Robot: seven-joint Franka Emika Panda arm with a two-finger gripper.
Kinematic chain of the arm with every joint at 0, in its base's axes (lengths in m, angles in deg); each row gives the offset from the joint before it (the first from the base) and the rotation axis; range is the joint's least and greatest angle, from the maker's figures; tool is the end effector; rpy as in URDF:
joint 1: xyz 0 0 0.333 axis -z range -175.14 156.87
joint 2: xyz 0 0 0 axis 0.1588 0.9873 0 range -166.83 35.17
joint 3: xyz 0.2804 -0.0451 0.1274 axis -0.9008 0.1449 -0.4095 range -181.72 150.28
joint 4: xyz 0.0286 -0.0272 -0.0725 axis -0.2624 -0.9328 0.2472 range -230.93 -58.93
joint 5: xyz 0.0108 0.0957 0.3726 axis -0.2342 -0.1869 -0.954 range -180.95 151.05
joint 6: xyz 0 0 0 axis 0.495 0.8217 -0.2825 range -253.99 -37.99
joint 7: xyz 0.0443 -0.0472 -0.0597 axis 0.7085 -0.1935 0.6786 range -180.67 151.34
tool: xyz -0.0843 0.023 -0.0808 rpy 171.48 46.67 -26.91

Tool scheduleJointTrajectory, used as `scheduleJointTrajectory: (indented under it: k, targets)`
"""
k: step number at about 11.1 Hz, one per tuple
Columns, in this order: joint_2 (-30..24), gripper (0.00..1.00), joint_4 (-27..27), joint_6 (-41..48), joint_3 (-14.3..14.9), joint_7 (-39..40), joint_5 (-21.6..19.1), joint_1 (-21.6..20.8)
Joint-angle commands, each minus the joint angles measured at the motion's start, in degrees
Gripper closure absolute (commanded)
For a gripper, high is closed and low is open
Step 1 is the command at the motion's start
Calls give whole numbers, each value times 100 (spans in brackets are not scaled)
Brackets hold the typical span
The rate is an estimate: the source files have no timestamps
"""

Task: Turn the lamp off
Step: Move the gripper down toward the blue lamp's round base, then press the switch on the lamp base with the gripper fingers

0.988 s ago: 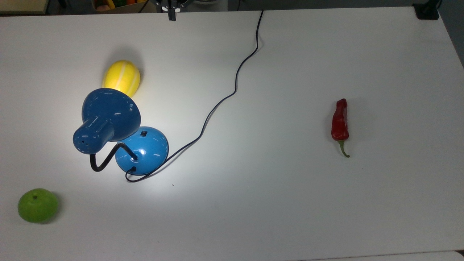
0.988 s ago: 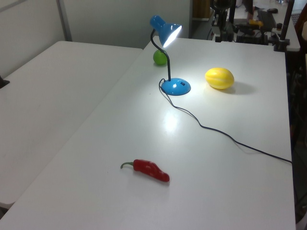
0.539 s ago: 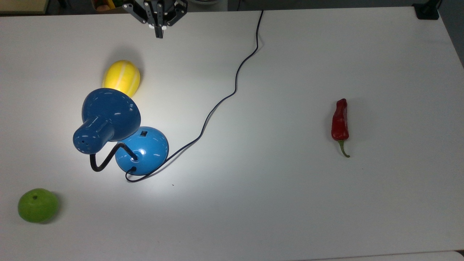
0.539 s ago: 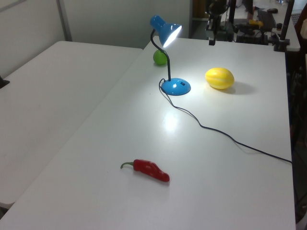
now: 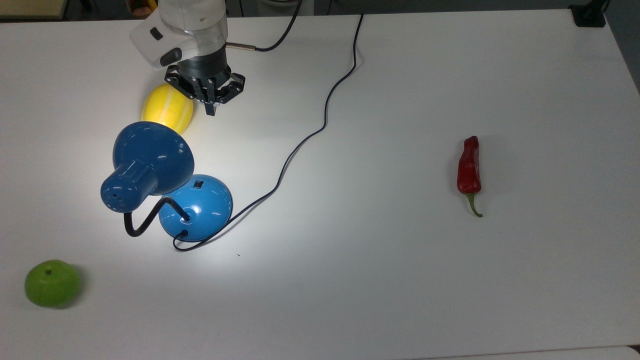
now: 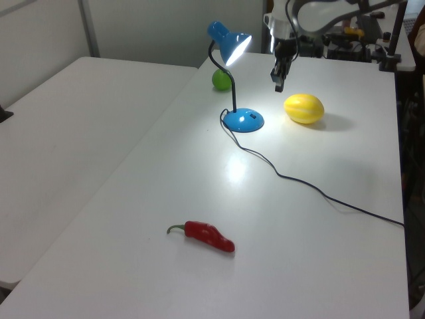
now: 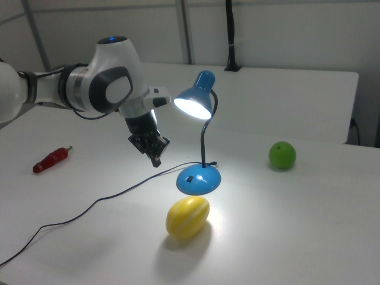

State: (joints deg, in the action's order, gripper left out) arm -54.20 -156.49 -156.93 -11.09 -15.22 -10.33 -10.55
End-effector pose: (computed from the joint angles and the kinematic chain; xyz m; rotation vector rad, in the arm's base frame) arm 0.6183 -0.0371 0.4385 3.0479 -0.0437 0.1239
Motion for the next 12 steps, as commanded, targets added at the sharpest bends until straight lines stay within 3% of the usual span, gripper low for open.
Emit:
scheduleJointTrajectory:
  k: [1,6,12]
  targets:
    - [215,100,-435,-825,-6,-374,12,71]
    - [919,100,-382,-2116,-6,-551,3,326]
    - [1166,100,-374,-3103,-6,-595,-6,361]
